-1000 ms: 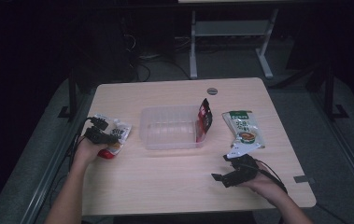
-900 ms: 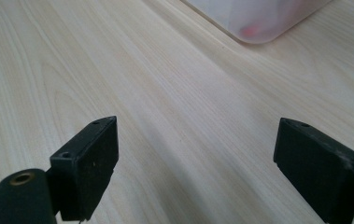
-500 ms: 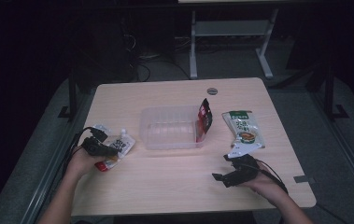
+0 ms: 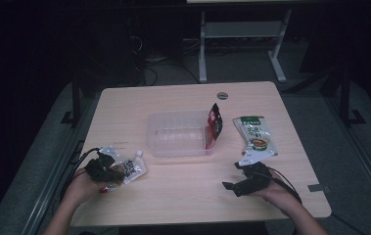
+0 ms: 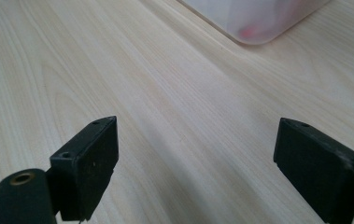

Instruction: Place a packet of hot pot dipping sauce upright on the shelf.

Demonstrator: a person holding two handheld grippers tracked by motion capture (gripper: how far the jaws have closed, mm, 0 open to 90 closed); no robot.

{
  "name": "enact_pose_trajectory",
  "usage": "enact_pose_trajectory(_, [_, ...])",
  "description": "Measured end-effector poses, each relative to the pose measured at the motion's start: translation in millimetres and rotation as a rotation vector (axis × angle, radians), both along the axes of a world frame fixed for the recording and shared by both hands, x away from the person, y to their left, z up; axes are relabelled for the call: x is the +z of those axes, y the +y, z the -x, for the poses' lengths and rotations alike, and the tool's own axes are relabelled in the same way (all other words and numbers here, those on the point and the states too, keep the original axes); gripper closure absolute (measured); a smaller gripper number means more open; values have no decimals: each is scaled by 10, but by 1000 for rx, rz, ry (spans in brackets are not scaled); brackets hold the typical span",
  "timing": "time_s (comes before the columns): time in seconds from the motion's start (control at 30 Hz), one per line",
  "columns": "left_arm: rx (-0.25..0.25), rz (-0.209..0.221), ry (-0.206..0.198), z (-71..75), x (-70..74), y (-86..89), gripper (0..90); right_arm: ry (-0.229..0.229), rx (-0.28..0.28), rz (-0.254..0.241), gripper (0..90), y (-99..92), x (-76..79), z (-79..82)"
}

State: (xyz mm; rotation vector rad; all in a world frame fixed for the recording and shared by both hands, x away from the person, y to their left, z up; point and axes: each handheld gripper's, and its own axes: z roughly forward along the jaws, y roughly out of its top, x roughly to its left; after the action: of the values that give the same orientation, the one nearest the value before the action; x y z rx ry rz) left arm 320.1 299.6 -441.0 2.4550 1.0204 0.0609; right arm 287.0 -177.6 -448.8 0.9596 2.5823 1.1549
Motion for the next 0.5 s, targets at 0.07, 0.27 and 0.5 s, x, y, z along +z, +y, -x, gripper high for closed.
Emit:
enact_pose_trajectory(0.07, [4,9,0,-3,9,-10,900,1,0,0,138,5,-2,-2])
enact_pose_trajectory(0.27, [44,9,-56,-152,27,-48,900,-2,3,1,138,6,-1,-10])
enact_pose_trajectory(0.5, [21,15,-18,-248,-12,-159,900,-1,1,-1,138,2,-2,-8])
